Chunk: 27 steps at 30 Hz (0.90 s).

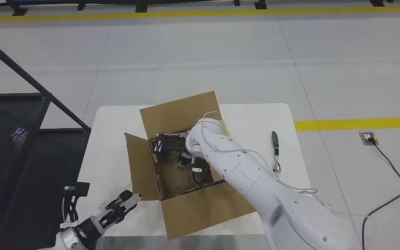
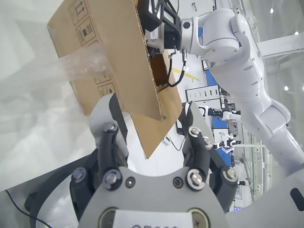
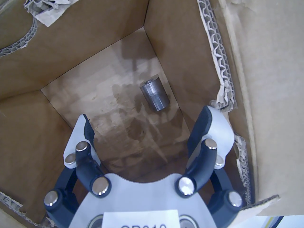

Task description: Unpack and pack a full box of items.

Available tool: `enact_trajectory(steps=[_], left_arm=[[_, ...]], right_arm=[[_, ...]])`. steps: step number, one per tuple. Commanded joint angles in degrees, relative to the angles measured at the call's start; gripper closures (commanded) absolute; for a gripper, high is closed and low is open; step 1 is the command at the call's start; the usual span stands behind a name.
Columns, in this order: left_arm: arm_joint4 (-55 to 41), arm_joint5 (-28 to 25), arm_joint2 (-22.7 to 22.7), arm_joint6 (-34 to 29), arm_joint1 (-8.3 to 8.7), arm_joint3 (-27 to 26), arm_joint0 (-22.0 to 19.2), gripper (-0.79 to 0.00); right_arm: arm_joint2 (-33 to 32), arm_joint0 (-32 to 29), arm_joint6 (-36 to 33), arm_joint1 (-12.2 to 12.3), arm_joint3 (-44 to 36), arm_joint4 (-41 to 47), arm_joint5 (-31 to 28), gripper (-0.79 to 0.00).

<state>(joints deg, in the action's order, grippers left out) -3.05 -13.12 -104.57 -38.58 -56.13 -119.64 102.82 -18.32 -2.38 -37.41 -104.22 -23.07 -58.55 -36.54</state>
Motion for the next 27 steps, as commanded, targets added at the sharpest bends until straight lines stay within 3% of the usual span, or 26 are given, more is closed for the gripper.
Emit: enact_trajectory(steps=[1, 6, 7, 10, 11, 21, 27], left_arm=[[0.85, 0.13, 0.79, 0.07, -0.03, -0.10, -0.11, -0.431], [3.07, 0.57, 2.83, 0.96, -0.14, -0.01, -0.78, -0.372], [3.31, 0.58, 3.10, 0.98, -0.16, -0.03, -0.83, -0.323], [3.76, 0.41, 3.40, 1.24, -0.20, -0.01, -0.84, -0.046], [3.77, 0.33, 3.35, 1.36, -0.22, 0.01, -0.79, 0.000], [2.42, -1.09, 1.62, 0.79, -0.26, 0.53, 0.49, 0.000], [-1.60, -3.59, -0.55, -4.07, 0.00, 2.47, 0.48, 0.000]], right_arm=[[0.04, 0.05, 0.11, -0.36, 0.53, -0.34, -0.24, -0.785], [-0.04, 0.08, 0.37, -1.28, 1.89, -0.93, -0.43, -0.785], [-0.04, 0.07, 0.43, -1.44, 2.17, -1.07, -0.59, -0.785], [-0.16, 0.12, 0.76, -1.88, 3.00, -1.33, -1.00, -0.785], [-0.17, 0.12, 0.83, -2.02, 3.22, -1.46, -1.19, -0.785], [0.96, 0.32, -1.67, -3.94, 3.88, -4.41, -4.79, -0.785], [1.27, 0.36, -2.98, -5.33, 4.95, -5.12, -6.44, -0.785]])
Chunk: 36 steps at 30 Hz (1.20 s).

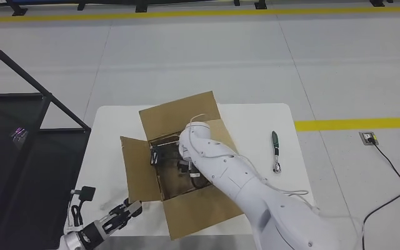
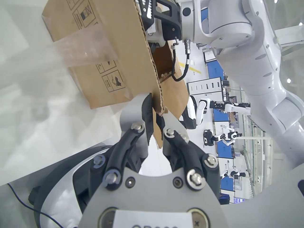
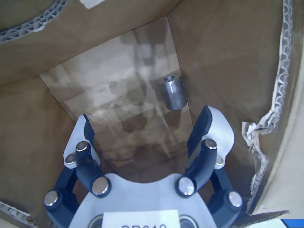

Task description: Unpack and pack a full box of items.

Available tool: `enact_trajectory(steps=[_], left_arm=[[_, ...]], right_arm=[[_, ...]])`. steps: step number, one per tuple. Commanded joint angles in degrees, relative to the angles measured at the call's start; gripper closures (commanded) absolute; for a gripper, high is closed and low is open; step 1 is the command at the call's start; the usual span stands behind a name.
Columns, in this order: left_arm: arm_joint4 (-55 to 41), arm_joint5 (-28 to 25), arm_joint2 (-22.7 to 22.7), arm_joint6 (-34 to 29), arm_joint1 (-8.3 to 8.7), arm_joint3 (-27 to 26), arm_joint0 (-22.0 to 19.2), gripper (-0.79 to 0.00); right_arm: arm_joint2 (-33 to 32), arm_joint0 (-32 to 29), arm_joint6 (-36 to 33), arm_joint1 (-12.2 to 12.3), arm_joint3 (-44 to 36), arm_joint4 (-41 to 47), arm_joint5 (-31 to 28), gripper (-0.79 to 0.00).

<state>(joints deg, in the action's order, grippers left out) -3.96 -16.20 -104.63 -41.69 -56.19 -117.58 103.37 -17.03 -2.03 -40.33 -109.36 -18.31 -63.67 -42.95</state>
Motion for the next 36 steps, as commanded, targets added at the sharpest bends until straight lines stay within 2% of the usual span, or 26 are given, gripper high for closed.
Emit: enact_trajectory(steps=[1, 10, 17, 23, 33, 34, 35, 36], left_arm=[[-1.27, -1.13, -0.95, -1.93, 0.13, 0.81, -0.13, 0.000], [-1.10, -6.28, -4.62, -6.70, 0.62, 3.64, 0.13, 0.000], [2.65, -9.88, -7.01, -6.86, 0.88, 6.11, 0.50, 0.000], [5.19, -8.50, -8.05, -2.54, 0.84, 8.33, -0.67, 0.000], [0.69, -5.01, -7.97, 1.71, 0.58, 8.99, -2.24, 0.000], [0.29, -4.47, -7.91, 1.87, 0.56, 9.06, -2.42, -0.126], [-0.07, -3.85, -7.74, 1.80, 0.55, 9.08, -2.51, -0.379], [-0.14, -3.66, -7.53, 1.18, 0.58, 8.91, -2.58, -0.690]], right_arm=[[0.02, 0.01, -0.19, -0.42, 0.42, -0.09, -0.28, -0.785], [0.09, 0.21, 0.10, -2.26, 2.39, -0.91, -0.94, -0.785], [0.07, -0.02, 0.28, -3.43, 3.86, -1.39, -1.27, -0.785], [0.07, -0.32, 0.73, -4.19, 4.95, -1.94, -1.48, -0.785], [-0.27, -0.23, 0.97, -5.10, 6.30, -2.40, -1.45, -0.785], [-0.27, -0.23, 0.94, -5.18, 6.36, -2.52, -1.47, -0.785], [-0.31, -0.22, 1.00, -5.25, 6.47, -2.55, -1.45, -0.785], [-0.37, -0.21, 1.05, -5.31, 6.58, -2.56, -1.42, -0.785]])
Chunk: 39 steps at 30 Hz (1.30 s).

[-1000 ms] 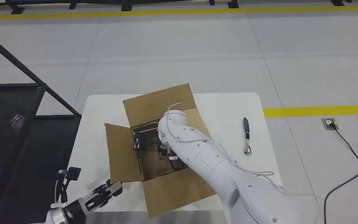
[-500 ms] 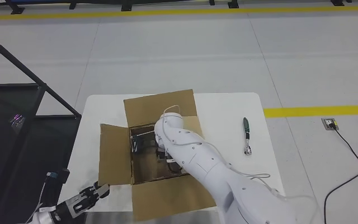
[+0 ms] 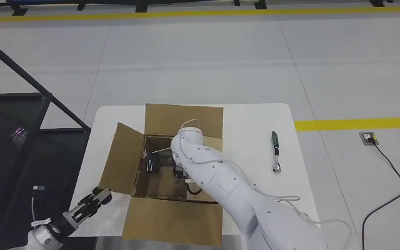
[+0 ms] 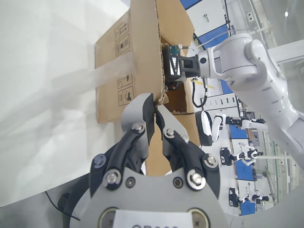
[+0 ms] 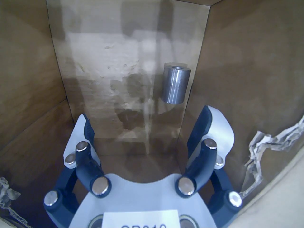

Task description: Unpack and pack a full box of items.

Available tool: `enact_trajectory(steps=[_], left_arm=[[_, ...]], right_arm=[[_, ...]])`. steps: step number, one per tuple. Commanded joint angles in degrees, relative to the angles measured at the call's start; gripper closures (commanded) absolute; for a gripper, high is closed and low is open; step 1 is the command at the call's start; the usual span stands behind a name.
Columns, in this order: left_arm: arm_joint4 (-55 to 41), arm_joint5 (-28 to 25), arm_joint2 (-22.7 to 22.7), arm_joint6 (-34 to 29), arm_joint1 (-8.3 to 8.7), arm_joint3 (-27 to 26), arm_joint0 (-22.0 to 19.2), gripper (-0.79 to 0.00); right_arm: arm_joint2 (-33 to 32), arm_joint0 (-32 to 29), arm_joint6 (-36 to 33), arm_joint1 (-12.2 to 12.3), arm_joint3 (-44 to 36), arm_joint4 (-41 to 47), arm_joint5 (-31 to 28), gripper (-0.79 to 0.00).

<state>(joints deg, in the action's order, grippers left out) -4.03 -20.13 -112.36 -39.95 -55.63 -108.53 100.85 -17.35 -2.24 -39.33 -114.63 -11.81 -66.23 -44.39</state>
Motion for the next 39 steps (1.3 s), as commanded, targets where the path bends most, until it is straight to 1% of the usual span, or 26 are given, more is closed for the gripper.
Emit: enact_trajectory(steps=[1, 4, 9, 14, 18, 21, 23, 24, 25, 26, 27, 28, 31, 32, 37, 38, 39], left_arm=[[0.28, 0.16, 0.32, -1.20, 0.06, -0.17, -0.05, -0.785], [1.18, -0.67, 0.74, -1.84, 0.08, -0.11, 0.24, -0.785], [-2.24, -0.90, 0.93, -5.32, 0.21, 1.03, 0.20, -0.785], [-1.21, -0.75, 1.93, -6.89, 0.34, 1.43, -0.13, -0.785], [0.86, 1.12, 4.10, -7.66, 0.43, 1.68, -1.33, -0.785], [2.42, 1.25, 5.91, -8.97, 0.53, 2.13, -2.39, -0.785], [3.20, 0.99, 7.01, -9.98, 0.61, 2.53, -3.07, -0.785], [3.57, 0.81, 7.49, -10.51, 0.65, 2.74, -3.40, -0.723], [4.03, 0.63, 7.87, -10.76, 0.69, 2.93, -3.72, -0.702], [4.40, 0.46, 8.27, -10.99, 0.72, 3.12, -3.95, -0.588], [4.63, 0.31, 8.65, -11.25, 0.74, 3.29, -4.20, -0.517], [4.38, 0.21, 9.04, -11.56, 0.76, 3.54, -4.40, -0.419], [3.37, 0.15, 9.77, -12.88, 0.86, 4.22, -5.11, -0.280], [3.39, 0.04, 9.92, -13.20, 0.90, 4.40, -5.28, -0.259], [4.17, -0.55, 10.64, -14.09, 1.07, 4.74, -5.63, -0.219], [4.27, -0.63, 10.75, -14.16, 1.09, 4.76, -5.64, -0.185], [4.36, -0.76, 10.89, -14.43, 1.13, 4.77, -5.64, -0.172]], right_arm=[[-0.08, 0.02, 0.08, -0.11, 0.19, -0.06, 0.01, -0.785], [-0.25, 0.10, 0.55, -0.18, 0.36, -0.01, 0.08, -0.785], [-0.88, -0.09, 1.56, -0.19, 0.59, 1.09, 0.58, -0.785], [-1.64, -0.66, 2.88, -0.13, 1.14, 2.45, 1.80, -0.785], [-2.23, -1.22, 4.53, -0.08, 1.67, 3.21, 5.02, -0.785], [-2.58, -1.82, 6.97, 0.00, 1.97, 3.36, 8.01, -0.785], [-2.68, -2.34, 8.81, 0.07, 2.07, 3.21, 8.77, -0.785], [-2.70, -2.51, 9.38, 0.10, 2.20, 3.04, 9.44, -0.785], [-2.74, -2.78, 9.63, 0.09, 2.26, 2.94, 10.23, -0.785], [-2.73, -3.02, 9.71, 0.06, 2.22, 2.78, 10.72, -0.785], [-2.77, -3.21, 9.86, 0.04, 2.19, 2.73, 11.06, -0.785], [-2.83, -3.36, 10.04, 0.03, 2.19, 2.70, 11.20, -0.785], [-2.93, -3.73, 10.02, -0.01, 2.27, 2.50, 12.02, -0.785], [-2.98, -3.85, 9.86, -0.02, 2.31, 2.47, 12.41, -0.785], [-3.30, -4.32, 9.40, -0.03, 2.49, 2.50, 14.14, -0.785], [-3.32, -4.41, 9.14, -0.04, 2.49, 2.45, 14.53, -0.785], [-3.37, -4.49, 8.91, -0.04, 2.49, 2.43, 15.05, -0.785]])
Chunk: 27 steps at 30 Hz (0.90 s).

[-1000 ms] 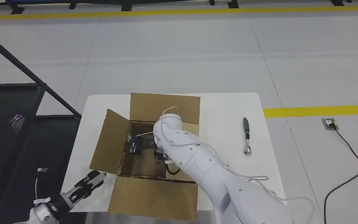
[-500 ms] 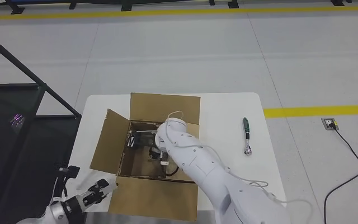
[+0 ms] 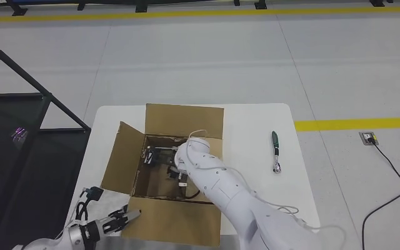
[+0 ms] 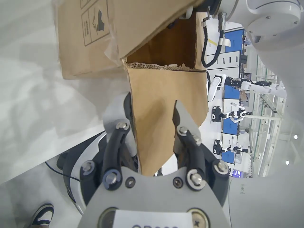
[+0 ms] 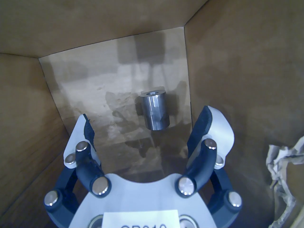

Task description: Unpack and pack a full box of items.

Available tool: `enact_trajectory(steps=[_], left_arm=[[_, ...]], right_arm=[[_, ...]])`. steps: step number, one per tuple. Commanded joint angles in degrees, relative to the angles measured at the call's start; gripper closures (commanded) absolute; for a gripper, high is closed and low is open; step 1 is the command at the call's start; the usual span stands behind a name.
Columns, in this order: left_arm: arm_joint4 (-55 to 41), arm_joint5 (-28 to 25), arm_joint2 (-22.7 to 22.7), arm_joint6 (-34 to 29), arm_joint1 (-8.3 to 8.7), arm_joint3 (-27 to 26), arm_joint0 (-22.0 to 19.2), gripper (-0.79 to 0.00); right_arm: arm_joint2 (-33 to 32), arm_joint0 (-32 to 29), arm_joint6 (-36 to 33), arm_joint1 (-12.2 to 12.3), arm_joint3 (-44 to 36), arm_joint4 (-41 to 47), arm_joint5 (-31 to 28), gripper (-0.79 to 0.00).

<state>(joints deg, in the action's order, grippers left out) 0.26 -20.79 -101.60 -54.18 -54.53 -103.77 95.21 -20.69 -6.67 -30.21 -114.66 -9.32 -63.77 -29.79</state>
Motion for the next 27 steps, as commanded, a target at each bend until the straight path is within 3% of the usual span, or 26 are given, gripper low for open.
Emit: enact_trajectory(steps=[1, 7, 9, 11, 12, 14, 15, 20, 21, 23, 24, 25, 26, 27], left_arm=[[0.01, -0.20, 0.21, -0.46, 0.07, 0.05, -0.02, -0.154], [-1.29, -0.81, 0.29, -2.25, 0.31, 0.09, 0.10, -0.055], [-1.34, -1.00, 0.24, -2.49, 0.39, 0.08, 0.23, -0.086], [-1.41, -1.03, 0.29, -2.60, 0.45, 0.06, 0.31, -0.172], [-1.46, -1.12, 0.37, -2.79, 0.49, 0.04, 0.34, -0.157], [-1.35, -2.28, 0.52, -3.66, 0.59, -0.23, 0.54, -0.025], [-1.33, -2.78, 0.52, -3.96, 0.64, -0.35, 0.70, 0.000], [-1.19, -3.11, 0.52, -4.17, 0.68, -0.44, 0.82, 0.000], [-1.19, -3.11, 0.52, -4.17, 0.68, -0.44, 0.82, -0.055], [-1.19, -3.11, 0.52, -4.17, 0.68, -0.44, 0.82, -0.286], [-1.19, -3.11, 0.52, -4.17, 0.68, -0.44, 0.82, -0.357], [-1.19, -3.11, 0.52, -4.17, 0.68, -0.44, 0.82, -0.579], [-1.19, -3.11, 0.52, -4.17, 0.68, -0.44, 0.82, -0.748], [-1.19, -3.11, 0.52, -4.17, 0.68, -0.44, 0.82, -0.785]], right_arm=[[-0.03, -0.18, -0.53, -0.02, -0.06, -0.13, 0.84, -0.785], [-0.10, -0.71, -1.63, -0.04, -0.28, -0.42, 1.20, -0.785], [-0.05, -0.84, -2.19, -0.06, -0.33, -0.62, 0.86, -0.785], [0.06, -0.97, -2.83, -0.09, -0.47, -0.88, 0.07, -0.785], [0.11, -0.99, -3.04, -0.10, -0.51, -1.01, -0.15, -0.785], [0.13, -1.18, -3.50, -0.12, -0.51, -1.06, -0.51, -0.785], [0.12, -1.26, -3.69, -0.12, -0.49, -1.04, -0.67, -0.785], [0.10, -1.32, -3.77, -0.12, -0.47, -1.02, -0.76, -0.785], [0.10, -1.32, -3.77, -0.12, -0.47, -1.02, -0.76, -0.785], [0.10, -1.32, -3.77, -0.12, -0.47, -1.02, -0.76, -0.785], [0.10, -1.32, -3.77, -0.12, -0.47, -1.02, -0.76, -0.785], [0.10, -1.32, -3.77, -0.12, -0.47, -1.02, -0.76, -0.785], [0.10, -1.32, -3.77, -0.12, -0.47, -1.02, -0.76, -0.785], [0.10, -1.32, -3.77, -0.12, -0.47, -1.02, -0.76, -0.785]])
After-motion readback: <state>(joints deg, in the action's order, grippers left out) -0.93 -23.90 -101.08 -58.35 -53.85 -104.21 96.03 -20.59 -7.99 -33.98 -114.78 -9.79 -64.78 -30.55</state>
